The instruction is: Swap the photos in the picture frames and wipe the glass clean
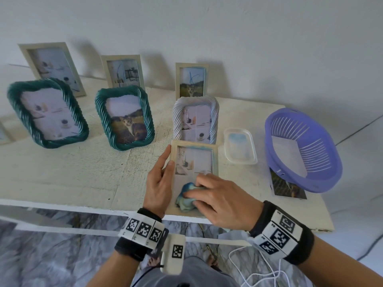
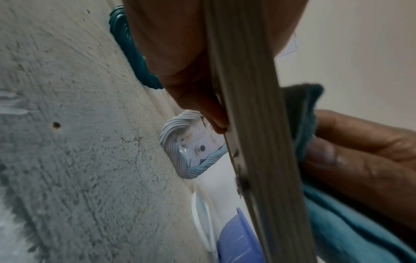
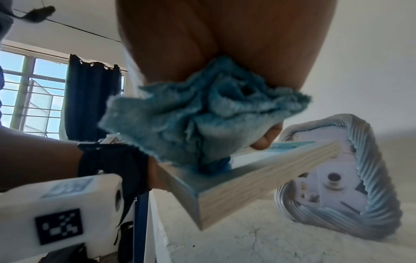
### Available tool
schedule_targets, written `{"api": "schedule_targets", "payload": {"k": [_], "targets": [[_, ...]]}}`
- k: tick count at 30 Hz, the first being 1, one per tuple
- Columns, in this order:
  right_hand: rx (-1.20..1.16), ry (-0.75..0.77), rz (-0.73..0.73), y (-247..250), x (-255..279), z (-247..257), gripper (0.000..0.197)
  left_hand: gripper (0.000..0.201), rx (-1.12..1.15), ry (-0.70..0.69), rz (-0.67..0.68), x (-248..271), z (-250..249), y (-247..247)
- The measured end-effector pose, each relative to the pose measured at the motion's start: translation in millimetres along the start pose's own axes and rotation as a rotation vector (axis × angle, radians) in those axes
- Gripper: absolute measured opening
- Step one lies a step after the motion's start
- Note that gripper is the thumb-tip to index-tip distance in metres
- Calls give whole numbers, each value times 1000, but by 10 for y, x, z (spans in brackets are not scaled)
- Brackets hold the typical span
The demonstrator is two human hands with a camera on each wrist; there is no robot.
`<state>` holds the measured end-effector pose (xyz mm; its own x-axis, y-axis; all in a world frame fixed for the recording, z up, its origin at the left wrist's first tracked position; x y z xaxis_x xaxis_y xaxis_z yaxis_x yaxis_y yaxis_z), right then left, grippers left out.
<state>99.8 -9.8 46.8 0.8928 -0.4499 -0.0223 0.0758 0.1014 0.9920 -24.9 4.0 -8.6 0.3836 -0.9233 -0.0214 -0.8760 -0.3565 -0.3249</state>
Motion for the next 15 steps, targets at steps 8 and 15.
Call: {"api": "schedule_targets", "payload": {"k": [8,15], "targets": [[-396,-280,-295,446,69,-746,34,44,-14,-22,-29,-69,40,204],[-770,-640,-551,280,250,-1661,25,44,-22,8,-58,-64,52,295]]}}
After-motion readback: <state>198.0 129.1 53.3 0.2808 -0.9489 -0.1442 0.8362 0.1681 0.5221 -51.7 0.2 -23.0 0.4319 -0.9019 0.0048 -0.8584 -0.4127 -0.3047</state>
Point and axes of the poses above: each hand's wrist, its own x-axis away from the middle knuckle, its own y-axis out of the back of the hand, z = x × y, the point moved 10 cm from there along -x, towards the middle knuckle, and after that the axes turned 12 degrees about x, right-handed, at the moved point
